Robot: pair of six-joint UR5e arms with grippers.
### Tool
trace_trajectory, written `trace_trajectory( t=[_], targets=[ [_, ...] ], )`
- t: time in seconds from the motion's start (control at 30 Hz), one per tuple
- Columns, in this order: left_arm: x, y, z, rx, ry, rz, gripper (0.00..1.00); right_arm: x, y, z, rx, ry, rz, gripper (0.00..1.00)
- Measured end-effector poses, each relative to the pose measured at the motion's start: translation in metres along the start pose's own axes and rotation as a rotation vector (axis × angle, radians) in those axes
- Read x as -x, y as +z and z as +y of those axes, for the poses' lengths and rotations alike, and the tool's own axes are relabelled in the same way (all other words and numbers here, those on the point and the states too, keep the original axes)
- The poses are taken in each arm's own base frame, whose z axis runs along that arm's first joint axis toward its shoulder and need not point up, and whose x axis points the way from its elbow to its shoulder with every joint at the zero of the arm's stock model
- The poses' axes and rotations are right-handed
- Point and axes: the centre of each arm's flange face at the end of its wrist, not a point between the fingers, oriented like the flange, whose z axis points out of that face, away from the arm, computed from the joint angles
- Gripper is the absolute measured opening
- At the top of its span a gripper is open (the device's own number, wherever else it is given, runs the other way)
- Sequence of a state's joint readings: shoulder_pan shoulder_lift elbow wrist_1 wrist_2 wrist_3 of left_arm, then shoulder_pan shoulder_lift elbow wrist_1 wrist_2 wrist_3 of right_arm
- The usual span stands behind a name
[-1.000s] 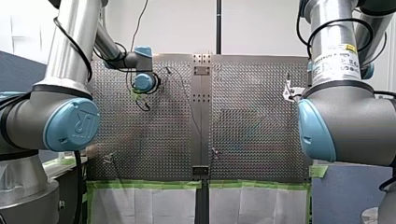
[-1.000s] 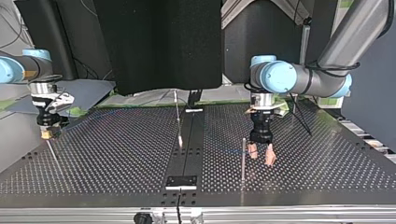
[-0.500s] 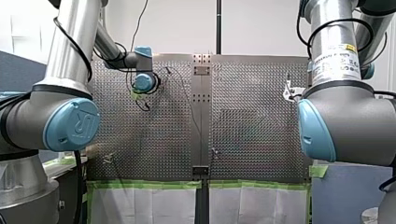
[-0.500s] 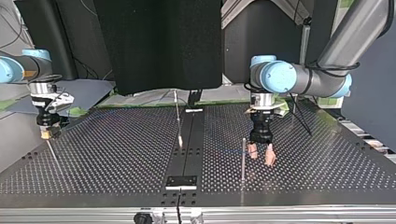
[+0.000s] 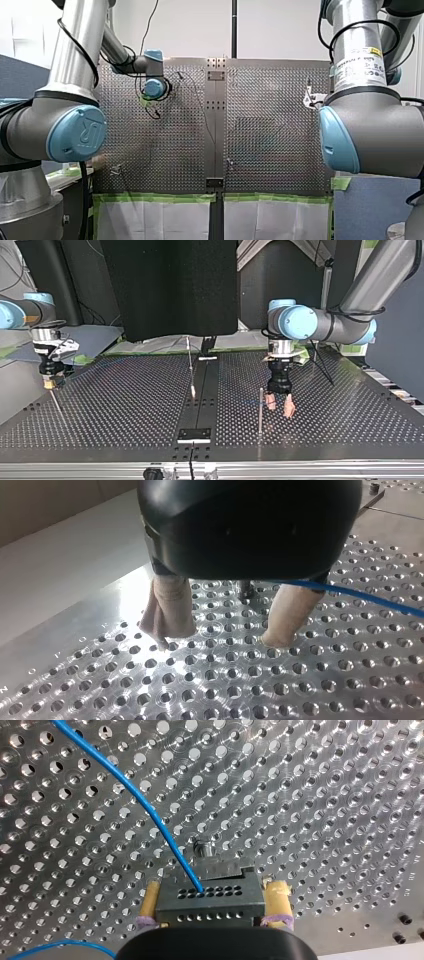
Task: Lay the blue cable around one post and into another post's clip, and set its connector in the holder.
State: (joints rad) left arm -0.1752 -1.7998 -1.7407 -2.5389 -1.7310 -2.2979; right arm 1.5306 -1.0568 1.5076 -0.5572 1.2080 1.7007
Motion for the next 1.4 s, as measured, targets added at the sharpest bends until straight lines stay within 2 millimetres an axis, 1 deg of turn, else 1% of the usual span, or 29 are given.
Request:
trace_trajectory(
  t=[0.03, 0.07, 0.13, 0.17, 0.2, 0.27, 0.3, 0.33, 0.4, 0.43, 0.6, 0.67, 0.7, 0.77, 0.8, 0.83, 0.87, 0.9, 0.93, 1.23, 1.4],
  targets=[
    [0.0, 0.0, 0.0, 0.0, 0.0, 0.0, 0.98, 0.0019, -0.0018, -0.0038, -0.002, -0.001, -0.022, 0.21],
    [0.0001, 0.0, 0.0, 0.0, 0.0, 0.0, 0.98, 0.0031, -0.0027, -0.0055, -0.003, -0.001, -0.032, 0.24],
    [0.0002, 0.0001, -0.0002, 0.0, 0.0, 0.0, 0.98, 0.0041, -0.0031, -0.0058, -0.003, 0.0, -0.036, 0.24],
    [0.0001, 0.0001, -0.0001, 0.0, 0.0, 0.0, 0.98, 0.0044, -0.0032, -0.0058, -0.003, 0.0, -0.036, 0.28],
    [0.0, 0.0, 0.0, 0.0, 0.0, 0.0, 0.98, 0.0049, -0.0034, -0.0058, -0.003, 0.0, -0.037, 0.28],
    [0.0, 0.0, -0.0001, 0.0, 0.0, 0.0, 0.98, 0.005, -0.0033, -0.0059, -0.003, 0.0, -0.037, 0.35],
    [0.0001, 0.0, 0.0, 0.0, 0.0, 0.0, 0.98, 0.005, -0.0033, -0.0058, -0.003, 0.0, -0.037, 0.35],
    [0.0, 0.0, -0.0001, 0.0, 0.0, 0.0, 0.98, 0.005, -0.0033, -0.0058, -0.003, 0.0, -0.037, 0.4],
    [0.0, 0.0, 0.0, 0.0, 0.0, 0.0, 0.98, 0.005, -0.0033, -0.0058, -0.003, 0.0, -0.037, 0.4],
    [0.0, 0.0, 0.0, 0.0, 0.0, 0.0, 0.98, 0.005, -0.0033, -0.0058, -0.003, 0.0, -0.037, 0.44],
    [0.0002, 0.0002, 0.0001, 0.0, 0.001, -0.001, 0.98, 0.005, -0.0033, -0.0059, -0.003, 0.0, -0.037, 0.44],
    [0.0003, 0.0003, 0.0003, 0.0, 0.001, -0.001, 0.98, 0.005, -0.0033, -0.0058, -0.003, 0.0, -0.037, 0.52],
    [0.0002, 0.0002, 0.0003, 0.0, 0.002, 0.0, 0.98, 0.005, -0.0033, -0.0059, -0.003, 0.0, -0.037, 0.52],
    [0.0002, 0.0001, 0.0003, 0.001, 0.002, 0.0, 0.98, 0.0051, -0.0033, -0.0058, -0.003, 0.0, -0.037, 0.68],
    [0.0002, 0.0001, 0.0004, 0.001, 0.001, 0.001, 0.98, 0.005, -0.0033, -0.0059, -0.003, 0.0, -0.037, 0.68],
    [0.0003, 0.0001, 0.0004, 0.001, 0.0, 0.001, 0.98, 0.005, -0.0033, -0.0059, -0.003, 0.0, -0.037, 0.76],
    [0.0005, 0.0001, 0.0003, 0.001, -0.002, 0.0, 0.98, 0.005, -0.0033, -0.0059, -0.003, 0.0, -0.037, 0.91],
    [0.0004, 0.0001, 0.0004, 0.001, -0.006, 0.001, 0.98, 0.0051, -0.0033, -0.0059, -0.003, 0.0, -0.037, 0.91],
    [0.0004, 0.0001, 0.0004, 0.001, -0.011, 0.001, 0.98, 0.005, -0.0033, -0.0058, -0.003, 0.0, -0.037, 0.99],
    [-0.0001, 0.0011, -0.0053, -0.044, -0.101, 0.024, 0.98, 0.005, -0.0033, -0.0059, -0.003, 0.0, -0.037, 0.99],
    [0.0048, 0.0011, -0.0078, -0.051, -0.152, 0.018, 0.98, 0.005, -0.0033, -0.0058, -0.003, 0.0, -0.037, 0.99]
  ],
)
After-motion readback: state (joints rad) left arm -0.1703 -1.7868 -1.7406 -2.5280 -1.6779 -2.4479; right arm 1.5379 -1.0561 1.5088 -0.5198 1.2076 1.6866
